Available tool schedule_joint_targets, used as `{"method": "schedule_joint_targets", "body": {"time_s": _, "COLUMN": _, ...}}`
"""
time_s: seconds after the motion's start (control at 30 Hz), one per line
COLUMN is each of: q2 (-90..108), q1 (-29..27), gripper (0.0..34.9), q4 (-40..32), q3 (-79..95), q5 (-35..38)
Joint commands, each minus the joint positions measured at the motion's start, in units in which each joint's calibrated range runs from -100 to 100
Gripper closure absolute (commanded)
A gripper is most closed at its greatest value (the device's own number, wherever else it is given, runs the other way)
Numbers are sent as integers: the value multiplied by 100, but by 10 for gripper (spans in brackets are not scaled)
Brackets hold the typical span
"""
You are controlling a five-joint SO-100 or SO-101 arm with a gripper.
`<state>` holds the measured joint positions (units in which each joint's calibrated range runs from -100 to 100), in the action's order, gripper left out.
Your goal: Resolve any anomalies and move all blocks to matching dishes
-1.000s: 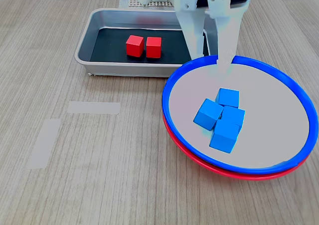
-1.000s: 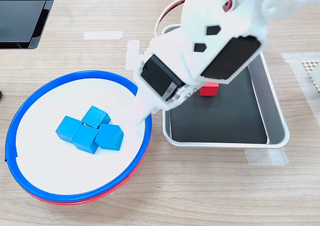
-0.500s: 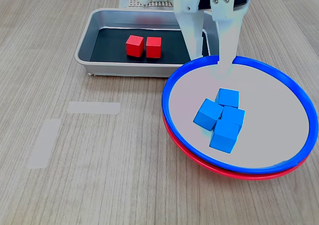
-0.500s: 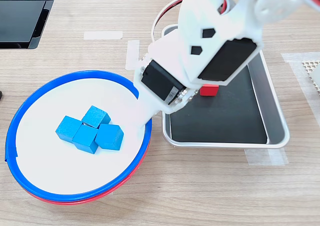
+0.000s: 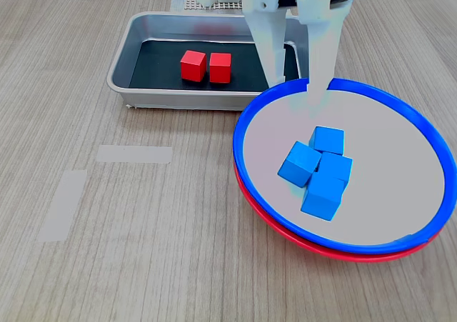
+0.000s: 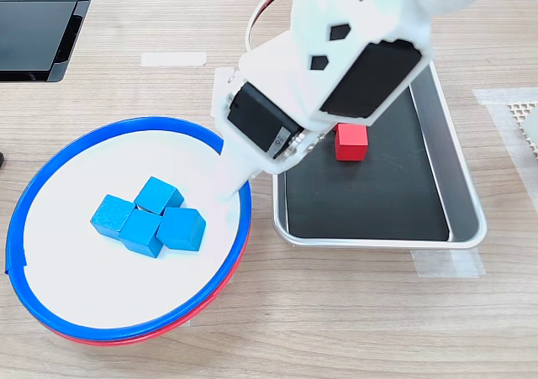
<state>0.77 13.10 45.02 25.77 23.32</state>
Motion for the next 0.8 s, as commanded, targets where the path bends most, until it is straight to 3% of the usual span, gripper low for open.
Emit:
{"method": "schedule_joint_targets", "body": {"time_s": 0.0, "q2": 158, "q1": 60, "gripper": 237, "q4": -33, "q3": -315, "q5": -29}}
{"method": "schedule_joint_targets", "body": {"time_s": 0.4, "q2": 252, "q1": 31, "gripper": 221, "q4": 570, "q3": -506, "q5": 93}}
{"method": "schedule_joint_targets", "body": {"time_s": 0.77, "q2": 90, "q1": 31, "gripper": 229, "q4": -264, "q3": -397, "q5": -264}}
